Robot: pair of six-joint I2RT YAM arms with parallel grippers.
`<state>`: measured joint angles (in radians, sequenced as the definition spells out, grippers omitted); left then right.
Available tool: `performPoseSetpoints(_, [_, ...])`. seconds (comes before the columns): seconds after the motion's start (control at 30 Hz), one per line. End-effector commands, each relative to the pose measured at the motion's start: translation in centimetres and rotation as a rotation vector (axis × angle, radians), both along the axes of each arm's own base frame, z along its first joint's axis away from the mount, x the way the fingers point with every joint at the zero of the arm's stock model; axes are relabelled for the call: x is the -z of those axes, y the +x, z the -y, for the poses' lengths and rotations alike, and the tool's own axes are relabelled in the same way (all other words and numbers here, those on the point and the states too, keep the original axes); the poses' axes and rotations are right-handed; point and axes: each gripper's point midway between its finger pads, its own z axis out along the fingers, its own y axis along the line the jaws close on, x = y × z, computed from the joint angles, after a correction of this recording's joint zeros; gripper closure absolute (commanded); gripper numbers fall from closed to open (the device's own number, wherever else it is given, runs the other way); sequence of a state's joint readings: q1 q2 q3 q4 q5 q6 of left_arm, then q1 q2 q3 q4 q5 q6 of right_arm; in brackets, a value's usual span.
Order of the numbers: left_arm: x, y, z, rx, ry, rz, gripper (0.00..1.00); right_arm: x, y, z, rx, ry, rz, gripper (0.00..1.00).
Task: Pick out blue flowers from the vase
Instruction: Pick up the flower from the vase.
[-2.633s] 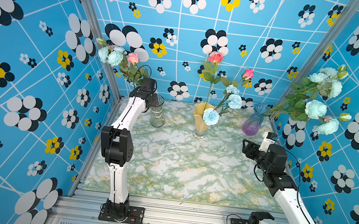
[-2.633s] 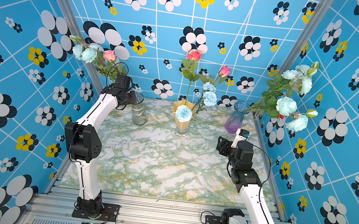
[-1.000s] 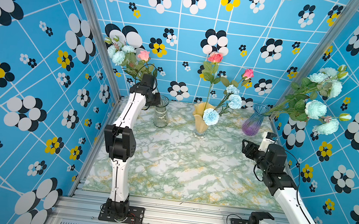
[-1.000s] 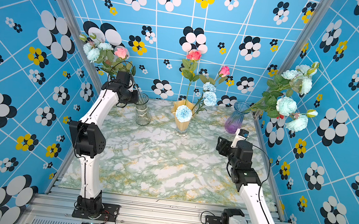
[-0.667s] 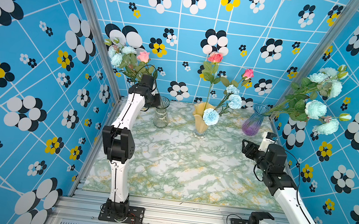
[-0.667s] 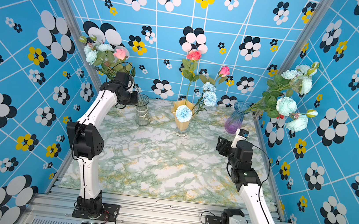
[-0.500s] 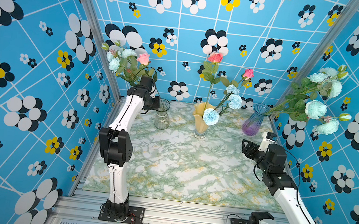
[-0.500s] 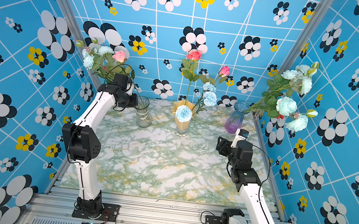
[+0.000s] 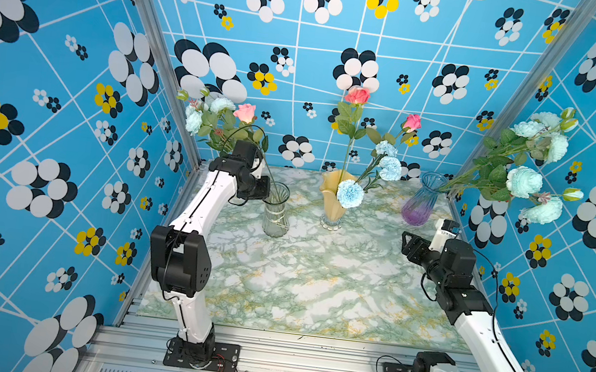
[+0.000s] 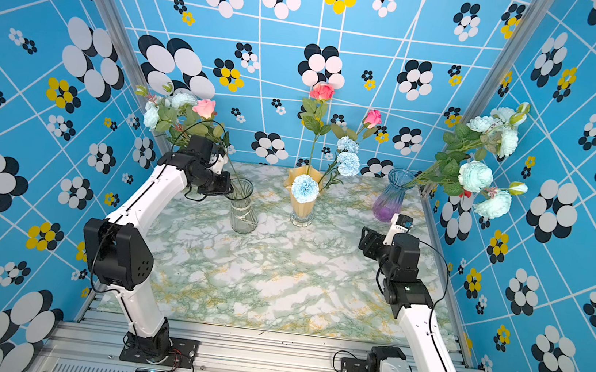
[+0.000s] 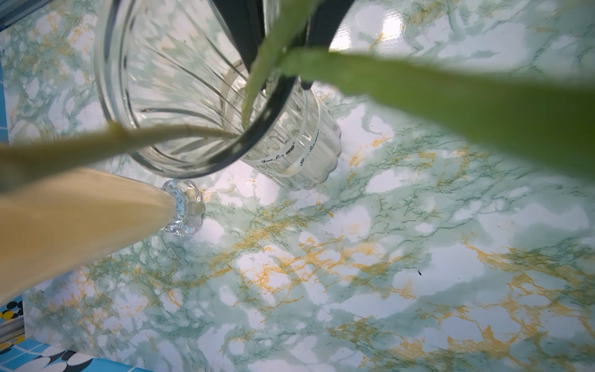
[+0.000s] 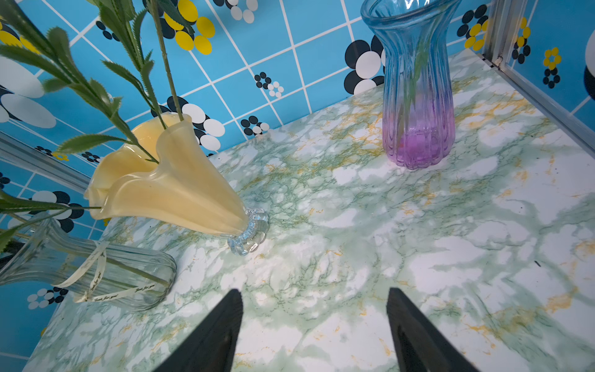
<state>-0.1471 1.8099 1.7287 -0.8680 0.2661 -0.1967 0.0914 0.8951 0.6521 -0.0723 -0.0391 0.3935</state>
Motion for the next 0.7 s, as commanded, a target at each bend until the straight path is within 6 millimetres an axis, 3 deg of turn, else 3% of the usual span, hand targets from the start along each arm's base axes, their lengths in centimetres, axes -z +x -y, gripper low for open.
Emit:
performPoseSetpoints(0.0, [5.1, -6.4, 0.5, 0.077, 0.086, -0.253, 1.00, -1.1, 0.2, -0.3, -0.015, -0.013, 0.012, 0.26])
performPoseSetpoints(0.4, [4.2, -14.0, 3.3, 0.165, 0.112, -0.194, 1.00, -1.1, 0.1, -0.5, -0.026, -0.007, 0.017, 0.26])
performPoseSetpoints(0.67, [3.9, -17.4, 5.3, 0.240, 0.138, -0.185, 1.00, -1.1, 0.2, -0.6, -0.027, -0.004, 0.016, 0.26])
